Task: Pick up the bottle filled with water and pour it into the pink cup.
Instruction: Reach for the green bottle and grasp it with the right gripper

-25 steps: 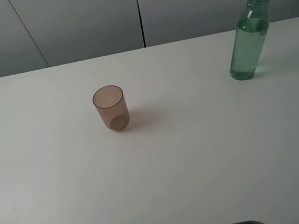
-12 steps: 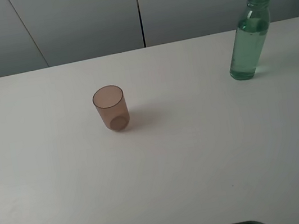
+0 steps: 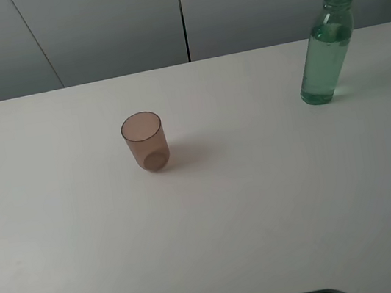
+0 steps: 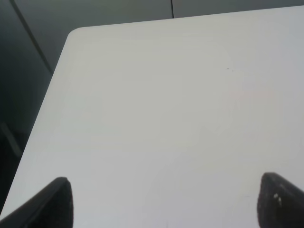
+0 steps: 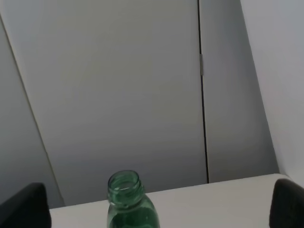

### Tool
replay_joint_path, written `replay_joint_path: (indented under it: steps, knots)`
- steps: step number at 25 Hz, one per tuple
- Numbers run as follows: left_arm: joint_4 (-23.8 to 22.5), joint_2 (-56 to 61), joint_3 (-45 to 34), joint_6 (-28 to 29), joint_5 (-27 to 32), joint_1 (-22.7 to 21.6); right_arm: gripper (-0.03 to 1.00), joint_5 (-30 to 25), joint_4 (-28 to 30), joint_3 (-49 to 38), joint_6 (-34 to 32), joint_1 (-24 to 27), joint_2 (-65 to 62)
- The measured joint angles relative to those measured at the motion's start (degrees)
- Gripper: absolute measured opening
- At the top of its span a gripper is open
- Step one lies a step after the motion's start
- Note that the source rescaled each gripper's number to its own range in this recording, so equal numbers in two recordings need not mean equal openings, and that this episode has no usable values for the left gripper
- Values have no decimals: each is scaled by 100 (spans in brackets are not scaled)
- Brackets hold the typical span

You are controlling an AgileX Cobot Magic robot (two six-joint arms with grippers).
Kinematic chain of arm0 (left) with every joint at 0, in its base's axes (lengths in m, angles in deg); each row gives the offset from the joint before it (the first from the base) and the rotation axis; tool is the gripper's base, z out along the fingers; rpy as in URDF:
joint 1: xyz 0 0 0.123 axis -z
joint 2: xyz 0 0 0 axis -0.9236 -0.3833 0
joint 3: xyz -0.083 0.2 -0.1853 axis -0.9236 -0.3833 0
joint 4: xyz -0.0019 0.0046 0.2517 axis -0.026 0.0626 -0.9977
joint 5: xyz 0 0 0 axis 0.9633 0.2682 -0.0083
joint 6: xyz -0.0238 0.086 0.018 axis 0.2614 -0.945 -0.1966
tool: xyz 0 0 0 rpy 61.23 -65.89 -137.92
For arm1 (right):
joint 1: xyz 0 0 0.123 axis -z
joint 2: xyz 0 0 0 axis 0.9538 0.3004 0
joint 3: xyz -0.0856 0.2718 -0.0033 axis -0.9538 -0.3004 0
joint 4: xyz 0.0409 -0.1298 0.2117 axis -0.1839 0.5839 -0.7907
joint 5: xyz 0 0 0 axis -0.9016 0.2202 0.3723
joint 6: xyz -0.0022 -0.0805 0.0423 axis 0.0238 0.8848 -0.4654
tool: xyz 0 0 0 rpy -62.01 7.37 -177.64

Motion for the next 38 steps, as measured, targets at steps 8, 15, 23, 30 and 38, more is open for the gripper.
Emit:
replay_joint_path:
  steps: [8, 15, 23, 30, 38]
  knots:
    - [0, 0, 0, 0, 0, 0, 100, 2653, 963, -914, -1014, 0, 1675]
    - [0, 0, 0, 0, 0, 0, 100, 4407, 1270, -1199, -1176, 0, 3221]
    - [0, 0, 0, 0, 0, 0, 100, 5564, 771, -1199, -477, -724, 4829]
    - [0, 0, 0, -21, 0, 0, 100, 6772, 207, -981, -163, -1154, 6332]
    - [0, 0, 0, -35, 0, 0, 100, 6696, -37, -161, -163, -1154, 7146]
